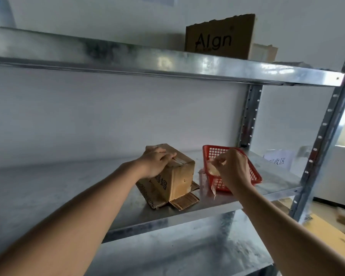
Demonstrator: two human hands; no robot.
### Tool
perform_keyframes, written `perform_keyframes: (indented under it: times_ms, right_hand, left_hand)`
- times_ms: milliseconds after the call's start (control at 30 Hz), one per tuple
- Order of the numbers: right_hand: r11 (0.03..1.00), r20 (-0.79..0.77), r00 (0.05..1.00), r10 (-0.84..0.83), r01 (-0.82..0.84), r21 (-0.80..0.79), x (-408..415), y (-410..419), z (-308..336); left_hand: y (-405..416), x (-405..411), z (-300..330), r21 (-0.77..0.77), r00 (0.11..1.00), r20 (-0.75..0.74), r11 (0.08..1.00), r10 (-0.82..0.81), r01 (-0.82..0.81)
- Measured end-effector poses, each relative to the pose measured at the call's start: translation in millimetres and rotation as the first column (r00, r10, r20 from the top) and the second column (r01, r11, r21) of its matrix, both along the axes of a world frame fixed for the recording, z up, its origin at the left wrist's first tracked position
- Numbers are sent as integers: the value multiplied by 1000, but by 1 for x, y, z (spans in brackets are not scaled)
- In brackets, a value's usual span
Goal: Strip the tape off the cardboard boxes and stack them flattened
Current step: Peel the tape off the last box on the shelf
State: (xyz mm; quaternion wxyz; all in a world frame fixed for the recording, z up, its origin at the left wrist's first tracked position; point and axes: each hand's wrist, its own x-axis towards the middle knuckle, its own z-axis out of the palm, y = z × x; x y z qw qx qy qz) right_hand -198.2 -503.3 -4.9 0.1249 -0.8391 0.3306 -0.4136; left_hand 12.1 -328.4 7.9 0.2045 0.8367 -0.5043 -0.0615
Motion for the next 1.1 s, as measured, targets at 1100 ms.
perform_keyframes:
  times_ms: [1100]
  right_hand:
    - [871,-59,869,491,-487,64,39,38,-5]
  left_hand:
    - [13,-22,14,126,961,189,966,201,-227]
